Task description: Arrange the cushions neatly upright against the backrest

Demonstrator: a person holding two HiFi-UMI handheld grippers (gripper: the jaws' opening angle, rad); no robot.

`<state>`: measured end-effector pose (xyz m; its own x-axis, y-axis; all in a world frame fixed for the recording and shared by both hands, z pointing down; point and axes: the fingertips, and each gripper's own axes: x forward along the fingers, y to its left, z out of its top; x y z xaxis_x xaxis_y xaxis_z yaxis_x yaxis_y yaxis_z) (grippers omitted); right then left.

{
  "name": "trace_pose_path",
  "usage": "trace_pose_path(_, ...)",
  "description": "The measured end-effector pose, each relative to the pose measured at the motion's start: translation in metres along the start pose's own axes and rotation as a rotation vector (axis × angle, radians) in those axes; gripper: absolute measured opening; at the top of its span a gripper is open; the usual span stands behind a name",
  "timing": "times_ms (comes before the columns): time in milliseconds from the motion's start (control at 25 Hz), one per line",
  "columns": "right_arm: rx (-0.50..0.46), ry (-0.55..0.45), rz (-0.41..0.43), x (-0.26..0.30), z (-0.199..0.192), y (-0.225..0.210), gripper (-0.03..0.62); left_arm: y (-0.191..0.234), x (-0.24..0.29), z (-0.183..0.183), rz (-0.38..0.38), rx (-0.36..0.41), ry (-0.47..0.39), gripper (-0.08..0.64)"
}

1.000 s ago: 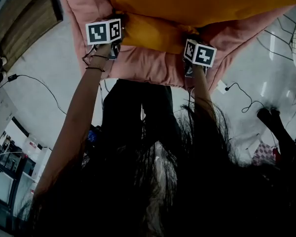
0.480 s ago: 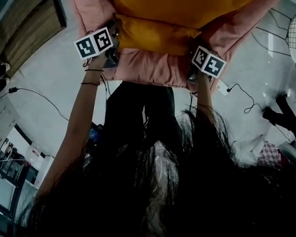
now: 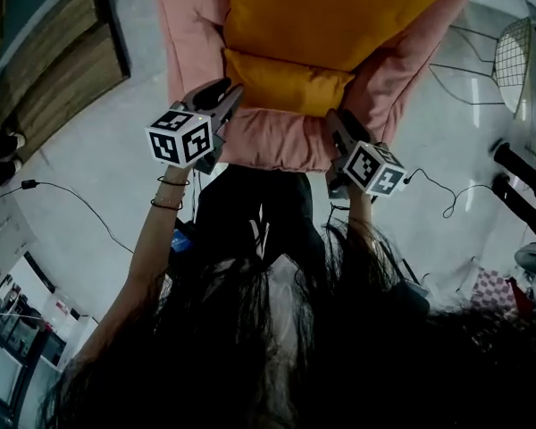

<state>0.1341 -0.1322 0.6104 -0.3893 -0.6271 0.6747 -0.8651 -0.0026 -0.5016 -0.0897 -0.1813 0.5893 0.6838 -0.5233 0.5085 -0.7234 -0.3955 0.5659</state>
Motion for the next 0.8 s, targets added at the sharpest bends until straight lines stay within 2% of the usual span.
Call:
trace_pose_path(200,-0.004,-0.075,0.076,-0.036,0.009,0.065,0.193,-0.058,-0.029,0.019,-0.084,0.155,-0.029,0.129)
trace_pose_path(360,-0.025,-0.130,0.097,-0.062,0.015,0.108,0.172,-0.091,-0.057,0.042,-0.129,0.260,-0.101,0.127)
trace_pose_path(560,-0.080,-0.180,0.113,-0.083,0.032,0.144,0.149,-0.112,-0.079,0.076,-0.173,0.279,-0.184,0.127)
trace_pose_path(800,-0.143,-0.154,0.125,-0.103,0.031,0.159,0.127,-0.135,-0.098,0.069,-0.173,0.286,-0.194,0.127)
